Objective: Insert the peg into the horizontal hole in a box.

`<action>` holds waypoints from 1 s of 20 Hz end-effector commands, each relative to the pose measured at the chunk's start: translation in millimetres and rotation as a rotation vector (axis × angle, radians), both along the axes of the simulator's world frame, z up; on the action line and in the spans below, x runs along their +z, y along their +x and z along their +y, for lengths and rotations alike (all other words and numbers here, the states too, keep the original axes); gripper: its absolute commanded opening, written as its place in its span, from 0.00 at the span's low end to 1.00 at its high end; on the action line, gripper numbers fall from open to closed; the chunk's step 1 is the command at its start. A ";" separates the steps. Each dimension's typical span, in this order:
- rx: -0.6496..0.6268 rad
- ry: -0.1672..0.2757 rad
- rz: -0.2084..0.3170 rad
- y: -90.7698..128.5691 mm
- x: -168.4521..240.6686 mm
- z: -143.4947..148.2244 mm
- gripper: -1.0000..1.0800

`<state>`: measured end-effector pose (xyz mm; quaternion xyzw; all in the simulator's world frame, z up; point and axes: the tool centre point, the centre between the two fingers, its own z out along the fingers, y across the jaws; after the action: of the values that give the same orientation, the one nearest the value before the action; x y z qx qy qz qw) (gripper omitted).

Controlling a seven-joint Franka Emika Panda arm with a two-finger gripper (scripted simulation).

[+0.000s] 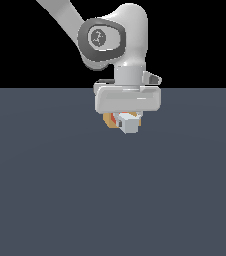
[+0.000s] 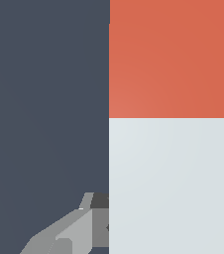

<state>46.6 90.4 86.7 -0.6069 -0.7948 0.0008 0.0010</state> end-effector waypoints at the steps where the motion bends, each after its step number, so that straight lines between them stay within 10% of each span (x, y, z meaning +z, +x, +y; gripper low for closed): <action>1: -0.006 0.000 -0.003 11.2 7.9 22.8 0.00; 20: -0.018 0.000 -0.003 42.9 24.2 83.7 0.00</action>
<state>87.9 173.5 108.6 -0.6137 -0.7895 0.0013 0.0011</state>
